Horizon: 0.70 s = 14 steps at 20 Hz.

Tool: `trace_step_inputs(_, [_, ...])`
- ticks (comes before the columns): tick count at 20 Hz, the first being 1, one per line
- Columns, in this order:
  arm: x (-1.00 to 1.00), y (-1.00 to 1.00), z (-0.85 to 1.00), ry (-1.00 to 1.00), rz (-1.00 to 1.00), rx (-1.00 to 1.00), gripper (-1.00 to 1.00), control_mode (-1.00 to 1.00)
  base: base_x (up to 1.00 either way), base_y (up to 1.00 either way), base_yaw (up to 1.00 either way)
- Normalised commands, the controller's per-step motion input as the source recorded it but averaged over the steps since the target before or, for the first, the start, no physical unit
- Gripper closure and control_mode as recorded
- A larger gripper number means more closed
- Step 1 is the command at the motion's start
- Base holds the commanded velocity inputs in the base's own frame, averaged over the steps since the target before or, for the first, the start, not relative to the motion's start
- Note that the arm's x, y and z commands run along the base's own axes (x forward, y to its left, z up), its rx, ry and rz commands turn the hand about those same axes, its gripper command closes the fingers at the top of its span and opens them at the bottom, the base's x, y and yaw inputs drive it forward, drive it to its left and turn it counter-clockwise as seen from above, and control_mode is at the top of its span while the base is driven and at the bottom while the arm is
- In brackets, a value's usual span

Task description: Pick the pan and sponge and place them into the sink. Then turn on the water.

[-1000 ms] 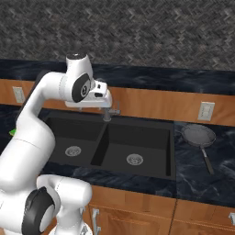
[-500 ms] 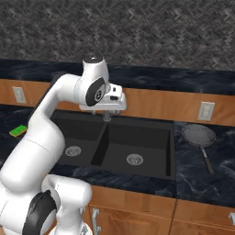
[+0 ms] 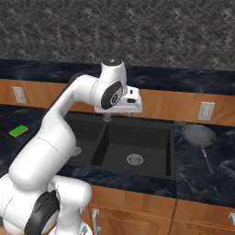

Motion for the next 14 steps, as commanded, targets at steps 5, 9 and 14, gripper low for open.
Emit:
trace_step_inputs(5, [0.0,-0.53,0.0,0.0,0.0,0.0,-1.0,-1.0,0.0,0.0,0.0])
trace_step_inputs(9, [0.0,-0.52,-0.03,0.0,0.0,0.0,-1.0,-1.0,0.0,0.0,0.0])
trace_step_inputs(14, [0.0,-0.49,-0.09,0.0,0.0,-0.03,-1.0,-1.0,0.0,0.0,0.0])
